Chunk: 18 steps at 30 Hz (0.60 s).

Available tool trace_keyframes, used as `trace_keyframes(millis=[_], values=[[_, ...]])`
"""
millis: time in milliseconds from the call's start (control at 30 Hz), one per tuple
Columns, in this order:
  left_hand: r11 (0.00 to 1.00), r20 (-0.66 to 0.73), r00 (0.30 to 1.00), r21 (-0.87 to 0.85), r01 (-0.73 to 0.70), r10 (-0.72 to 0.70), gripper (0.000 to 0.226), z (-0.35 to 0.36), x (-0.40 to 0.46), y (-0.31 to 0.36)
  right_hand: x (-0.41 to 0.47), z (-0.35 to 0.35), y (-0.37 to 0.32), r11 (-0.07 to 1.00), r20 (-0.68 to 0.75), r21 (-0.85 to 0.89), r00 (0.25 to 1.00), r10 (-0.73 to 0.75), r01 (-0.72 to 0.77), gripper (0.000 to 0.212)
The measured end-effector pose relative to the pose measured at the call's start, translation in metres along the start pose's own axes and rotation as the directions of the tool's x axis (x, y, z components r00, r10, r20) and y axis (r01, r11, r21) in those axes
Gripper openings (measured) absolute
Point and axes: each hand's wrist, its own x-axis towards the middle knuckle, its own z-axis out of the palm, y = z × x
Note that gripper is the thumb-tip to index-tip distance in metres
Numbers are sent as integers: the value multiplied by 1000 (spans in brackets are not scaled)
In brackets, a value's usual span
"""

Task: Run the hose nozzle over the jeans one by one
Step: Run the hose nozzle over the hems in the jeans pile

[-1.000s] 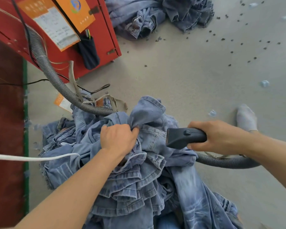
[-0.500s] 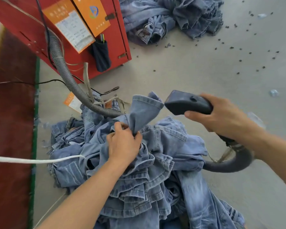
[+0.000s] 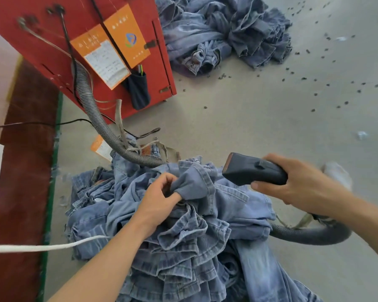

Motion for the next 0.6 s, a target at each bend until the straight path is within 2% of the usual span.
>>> trace_keyframes(millis=[67, 200, 367, 467, 533, 600], values=[[999, 26, 999, 15, -31, 30, 36, -5, -4, -1, 1, -2, 0, 1000, -15, -3, 1000, 16, -16, 21], [956, -33, 977, 217, -198, 210, 30, -7, -11, -4, 5, -5, 3, 1000, 2, -15, 1000, 21, -21, 21], [905, 6, 954, 312, -288, 301, 33, -3, -21, -6, 6, 1, -2, 998, 163, -56, 986, -13, 22, 24], [886, 50, 937, 312, -344, 346, 37, 6, -27, -6, 17, 19, -14, 988, 255, -128, 966, -48, 83, 31], [852, 76, 915, 343, -396, 395, 42, 11, -32, -8, 31, 37, -19, 986, 199, -149, 979, -46, 76, 25], [832, 103, 903, 356, -426, 418, 45, 12, -34, -11, 45, 44, -21, 995, 37, -96, 999, 26, -22, 20]])
